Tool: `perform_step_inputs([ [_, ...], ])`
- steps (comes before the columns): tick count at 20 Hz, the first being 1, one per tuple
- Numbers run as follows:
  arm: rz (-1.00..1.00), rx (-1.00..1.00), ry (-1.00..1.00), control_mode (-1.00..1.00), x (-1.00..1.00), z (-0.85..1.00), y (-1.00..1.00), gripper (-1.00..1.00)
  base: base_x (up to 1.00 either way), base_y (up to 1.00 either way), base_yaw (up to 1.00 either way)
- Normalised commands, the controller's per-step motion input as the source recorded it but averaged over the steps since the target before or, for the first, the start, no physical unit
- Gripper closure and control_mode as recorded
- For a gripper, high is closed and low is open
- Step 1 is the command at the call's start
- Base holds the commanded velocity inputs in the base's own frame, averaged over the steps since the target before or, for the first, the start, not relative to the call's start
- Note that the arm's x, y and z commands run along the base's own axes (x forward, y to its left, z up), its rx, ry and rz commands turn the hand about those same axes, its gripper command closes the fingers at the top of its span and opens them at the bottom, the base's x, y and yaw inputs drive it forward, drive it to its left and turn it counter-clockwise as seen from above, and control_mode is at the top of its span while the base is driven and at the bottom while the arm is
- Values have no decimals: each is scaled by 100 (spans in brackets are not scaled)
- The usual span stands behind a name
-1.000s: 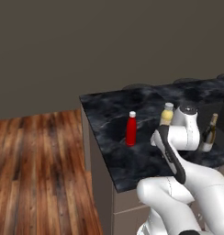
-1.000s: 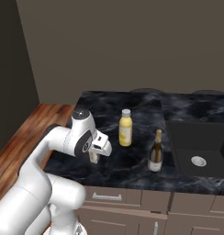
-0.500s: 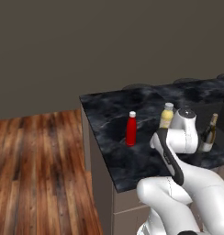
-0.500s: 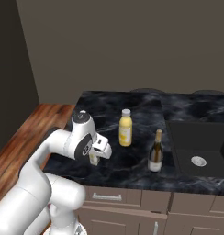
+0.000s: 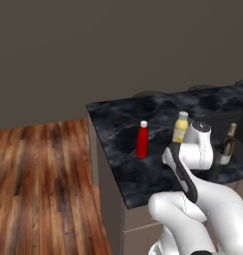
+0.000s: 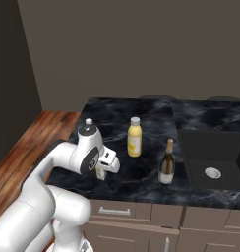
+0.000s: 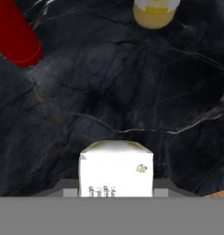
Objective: Move the drinks to the dining counter.
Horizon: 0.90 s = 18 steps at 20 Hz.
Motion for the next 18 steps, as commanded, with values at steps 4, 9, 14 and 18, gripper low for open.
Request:
perform_step_inputs([
  [4,0,0,-1,-100,0,-11,0,100,0,0,0],
  [9,0,0,-3,-100,1,-13,0,100,0,0,0],
  [14,0,0,-3,-100,0,-15,0,100,0,0,0],
  [18,0,0,-4,-100,0,-19,0,100,0,0,0],
])
